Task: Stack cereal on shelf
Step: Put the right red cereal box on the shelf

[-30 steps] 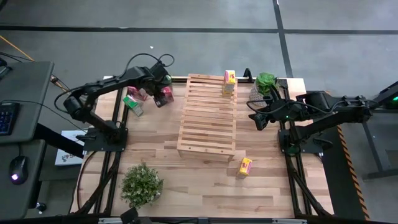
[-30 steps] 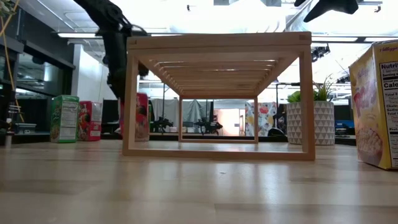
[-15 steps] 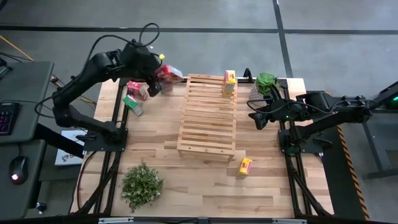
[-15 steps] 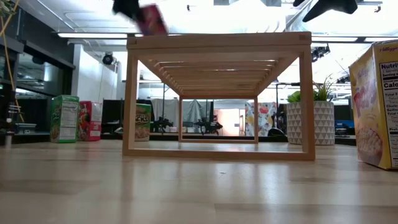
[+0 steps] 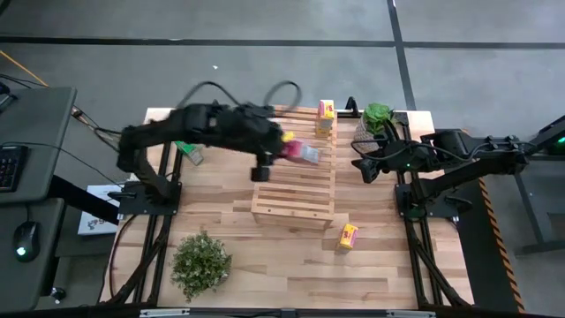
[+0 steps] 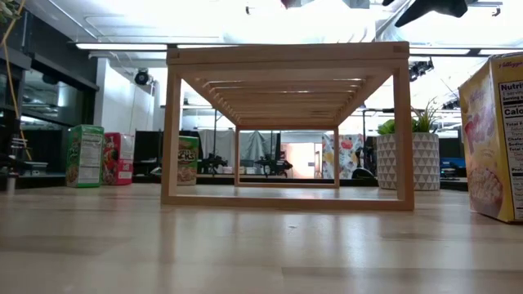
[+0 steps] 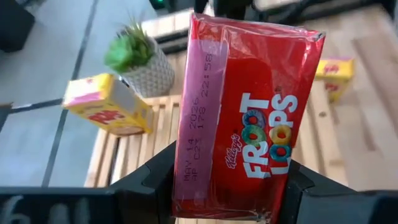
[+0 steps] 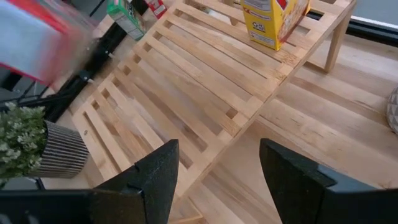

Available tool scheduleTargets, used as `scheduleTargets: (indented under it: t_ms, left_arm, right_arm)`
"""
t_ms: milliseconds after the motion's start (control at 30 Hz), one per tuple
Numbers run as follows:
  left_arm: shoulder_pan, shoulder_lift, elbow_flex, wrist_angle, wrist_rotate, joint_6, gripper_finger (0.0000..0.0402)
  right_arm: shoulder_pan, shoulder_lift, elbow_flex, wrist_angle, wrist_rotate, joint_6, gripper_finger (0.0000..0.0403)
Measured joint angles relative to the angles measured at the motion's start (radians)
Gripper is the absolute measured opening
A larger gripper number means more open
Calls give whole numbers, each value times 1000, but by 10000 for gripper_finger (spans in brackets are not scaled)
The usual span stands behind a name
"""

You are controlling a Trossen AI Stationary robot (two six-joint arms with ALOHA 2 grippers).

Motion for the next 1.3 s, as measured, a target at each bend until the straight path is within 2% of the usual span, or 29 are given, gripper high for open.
scheduleTargets:
  t_ms: [267, 433, 833, 1300]
  left_arm:
    - [34, 171, 4, 6, -10, 1, 159]
    - [55, 232, 5, 38, -11, -18, 159]
    - [87, 252, 5, 67, -12, -17, 161]
    - [113, 252, 5, 121, 1, -18, 235]
  right_arm:
    - [0, 0, 0, 69, 55, 23, 216]
    - [0, 0, 0, 158, 60, -29, 216]
    - [0, 0, 0, 219, 77, -80, 216]
    - [0, 0, 0, 219, 83, -80, 216]
